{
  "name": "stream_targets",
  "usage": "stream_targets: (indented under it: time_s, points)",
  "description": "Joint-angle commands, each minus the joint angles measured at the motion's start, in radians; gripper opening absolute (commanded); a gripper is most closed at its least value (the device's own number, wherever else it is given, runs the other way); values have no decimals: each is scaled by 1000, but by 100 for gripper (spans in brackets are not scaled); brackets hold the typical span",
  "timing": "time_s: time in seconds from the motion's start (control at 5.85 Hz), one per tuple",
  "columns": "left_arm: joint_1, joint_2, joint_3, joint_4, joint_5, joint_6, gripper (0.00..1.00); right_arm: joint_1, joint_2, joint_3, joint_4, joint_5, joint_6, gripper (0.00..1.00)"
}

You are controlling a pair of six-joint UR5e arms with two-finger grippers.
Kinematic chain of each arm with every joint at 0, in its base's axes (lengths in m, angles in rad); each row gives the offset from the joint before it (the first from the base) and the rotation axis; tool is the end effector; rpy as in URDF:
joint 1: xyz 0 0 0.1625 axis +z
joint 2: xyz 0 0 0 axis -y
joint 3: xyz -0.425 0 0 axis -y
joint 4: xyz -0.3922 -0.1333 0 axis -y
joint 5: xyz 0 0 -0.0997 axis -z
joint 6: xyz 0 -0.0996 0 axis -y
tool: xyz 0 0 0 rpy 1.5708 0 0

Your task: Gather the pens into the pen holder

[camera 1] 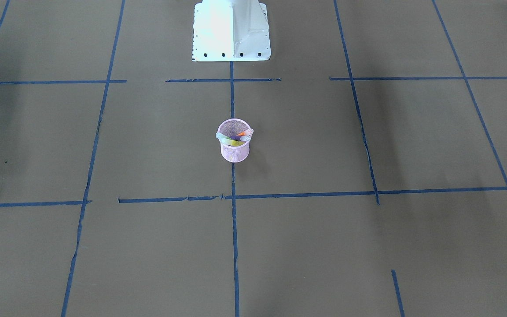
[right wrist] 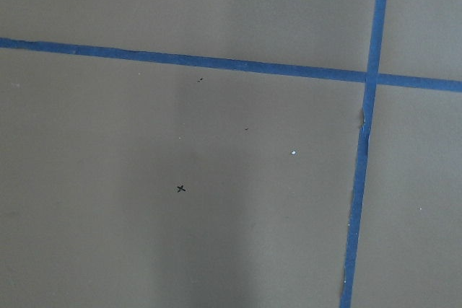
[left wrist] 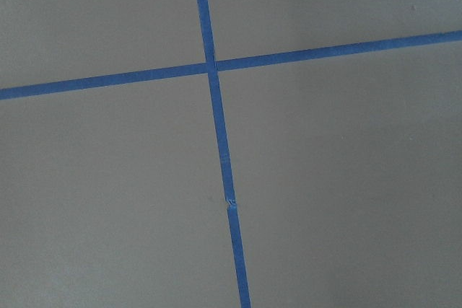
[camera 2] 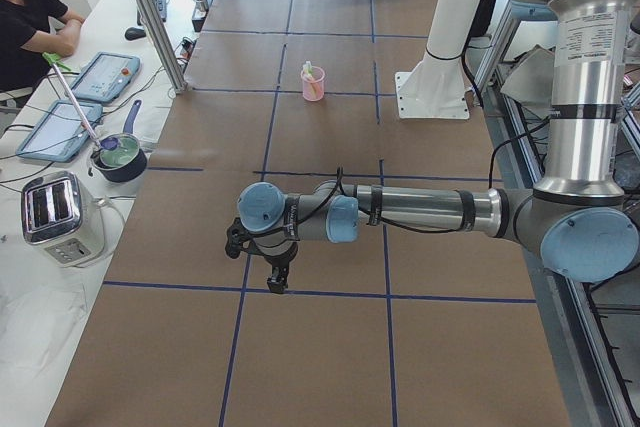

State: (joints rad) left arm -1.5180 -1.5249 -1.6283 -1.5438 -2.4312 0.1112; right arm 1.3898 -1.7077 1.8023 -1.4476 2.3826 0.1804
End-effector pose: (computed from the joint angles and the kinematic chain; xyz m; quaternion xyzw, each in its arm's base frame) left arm -0.0328 -0.4738 0.6490 0.0052 0.4171 0.0712 0.9061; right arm -0.0200 -0.4483 0.5919 0.0277 -0.4041 -0.0432 0.9133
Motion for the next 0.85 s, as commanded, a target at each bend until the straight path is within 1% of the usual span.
stream_targets:
  time_s: [0.0, 0.68]
  points:
    - [-1, 17, -5, -1, -2, -2, 100, 0, -19, 20, 6, 18, 2, 100]
    - [-1, 8, -10, 2, 3, -2, 100, 1, -35, 35, 7, 7, -9, 100]
